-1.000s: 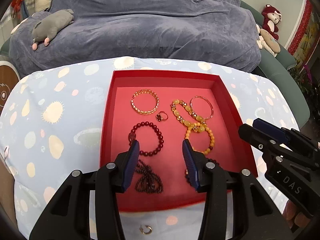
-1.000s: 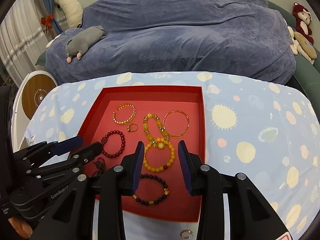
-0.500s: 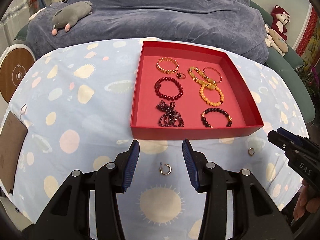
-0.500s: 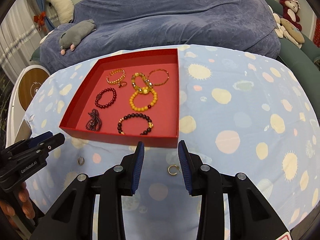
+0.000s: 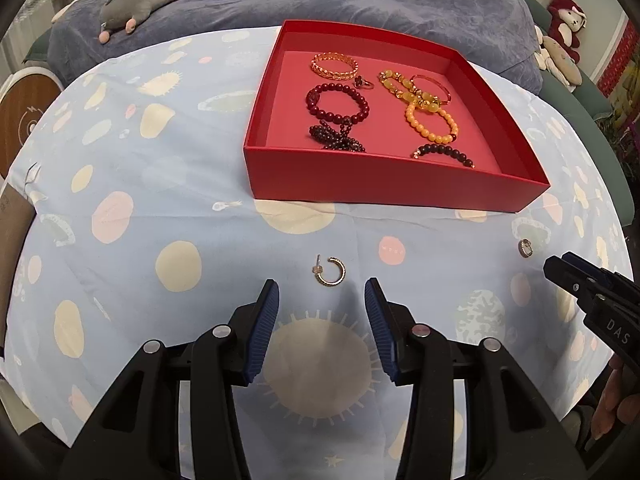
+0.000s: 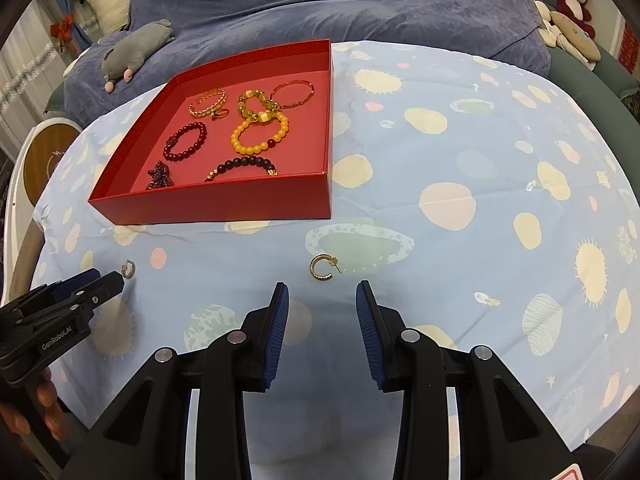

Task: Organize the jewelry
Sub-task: 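Withdraw both open tools from the box toward the gold hoop earrings, then grasp one gold hoop earring with the left tool while the right tool grasps the other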

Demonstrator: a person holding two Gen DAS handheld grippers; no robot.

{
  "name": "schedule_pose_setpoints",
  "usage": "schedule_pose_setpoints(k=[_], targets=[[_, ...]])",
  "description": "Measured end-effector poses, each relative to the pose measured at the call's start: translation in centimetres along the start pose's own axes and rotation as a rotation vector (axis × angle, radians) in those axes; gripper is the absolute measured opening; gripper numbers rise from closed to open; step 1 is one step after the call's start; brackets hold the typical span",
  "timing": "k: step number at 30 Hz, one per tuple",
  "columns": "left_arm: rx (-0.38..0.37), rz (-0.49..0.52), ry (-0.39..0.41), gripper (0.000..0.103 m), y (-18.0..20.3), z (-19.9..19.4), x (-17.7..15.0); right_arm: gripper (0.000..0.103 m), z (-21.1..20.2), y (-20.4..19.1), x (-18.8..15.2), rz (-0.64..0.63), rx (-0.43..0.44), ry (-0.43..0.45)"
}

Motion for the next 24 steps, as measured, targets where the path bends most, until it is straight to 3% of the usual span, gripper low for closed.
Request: schedule_pose_setpoints(k=[19, 22, 24], targets=[[-0.006, -0.018, -0.008, 0.043, -0.1, 1.5, 0.6, 0.035, 3.5, -0.5, 1.2, -0.027, -0.023, -0.020], [-0.005, -0.018, -0.008, 0.043, -0.1, 1.5, 0.6, 0.029, 3.5, -0.7, 1.2, -0.047, -0.028, -0.017], [-0.005, -0.017, -0.004, 0.042, -0.2, 1.5, 0.6, 0.019, 3.5, -0.8, 1.1, -0.053, -0.028, -0.016]])
Point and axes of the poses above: each gripper's, at about its wrist camera, not at the fingertips, and z roughly the way its jaws point, y to its right, x to its top, the point moved 1 cm from there along z, roughly the way its jaws point, and after that the axes turned 1 degree about -z, right-handed, at the moved point
